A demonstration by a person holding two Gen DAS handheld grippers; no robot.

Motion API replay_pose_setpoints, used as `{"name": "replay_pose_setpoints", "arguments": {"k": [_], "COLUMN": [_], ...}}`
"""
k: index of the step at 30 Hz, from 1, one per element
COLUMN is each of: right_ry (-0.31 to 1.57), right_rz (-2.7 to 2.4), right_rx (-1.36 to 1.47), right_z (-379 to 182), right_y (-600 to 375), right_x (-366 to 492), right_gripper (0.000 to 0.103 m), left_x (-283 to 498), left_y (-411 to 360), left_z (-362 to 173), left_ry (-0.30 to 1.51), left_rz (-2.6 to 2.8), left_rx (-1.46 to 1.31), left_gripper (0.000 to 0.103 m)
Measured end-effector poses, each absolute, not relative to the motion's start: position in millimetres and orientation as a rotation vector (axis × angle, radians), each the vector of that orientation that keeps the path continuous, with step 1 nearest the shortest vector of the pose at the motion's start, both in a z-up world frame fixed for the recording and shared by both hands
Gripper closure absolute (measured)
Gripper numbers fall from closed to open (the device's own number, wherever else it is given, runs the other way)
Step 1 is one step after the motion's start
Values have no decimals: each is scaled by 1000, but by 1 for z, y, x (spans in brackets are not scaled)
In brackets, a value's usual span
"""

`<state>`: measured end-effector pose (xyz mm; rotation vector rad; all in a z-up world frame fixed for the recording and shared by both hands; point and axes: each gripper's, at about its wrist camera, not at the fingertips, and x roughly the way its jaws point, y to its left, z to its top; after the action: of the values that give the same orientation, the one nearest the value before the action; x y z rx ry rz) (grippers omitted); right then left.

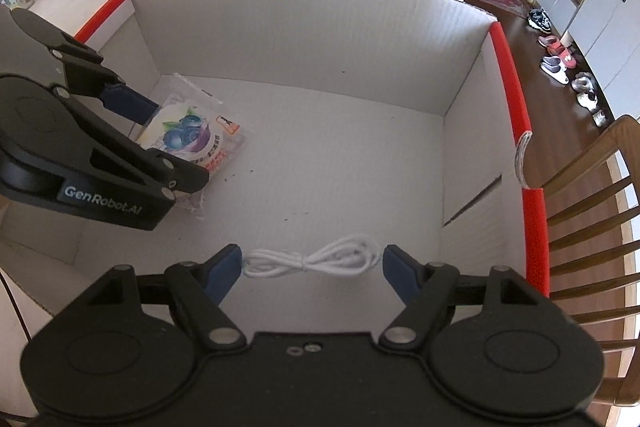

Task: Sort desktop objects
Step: 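Open the left gripper over the box floor while the right gripper releases the cable, then withdraw both tools from the box back toward the pile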

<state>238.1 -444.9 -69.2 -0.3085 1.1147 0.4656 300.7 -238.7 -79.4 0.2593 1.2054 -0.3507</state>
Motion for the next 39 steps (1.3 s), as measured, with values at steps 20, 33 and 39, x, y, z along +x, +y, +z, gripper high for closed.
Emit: {"name": "replay_pose_setpoints", "arguments": {"k": [20,33,39], "right_ry": [1006,919,898], "right_rz": [525,540,518], "right_rx": [-225,-198,-183], "right_z": [-16,12,15], "right_y": [-469,-454,-427], "right_x": [213,181,163], "right_gripper": [18,16,15], "left_x": [255,185,159], "left_y": [-219,-182,-149], "left_z": [-24,13,16], "left_ry": [1074,935,904], "left_rz": [-350,-320,-321], "left_rx": [109,72,67], "left_gripper": [41,41,41]}}
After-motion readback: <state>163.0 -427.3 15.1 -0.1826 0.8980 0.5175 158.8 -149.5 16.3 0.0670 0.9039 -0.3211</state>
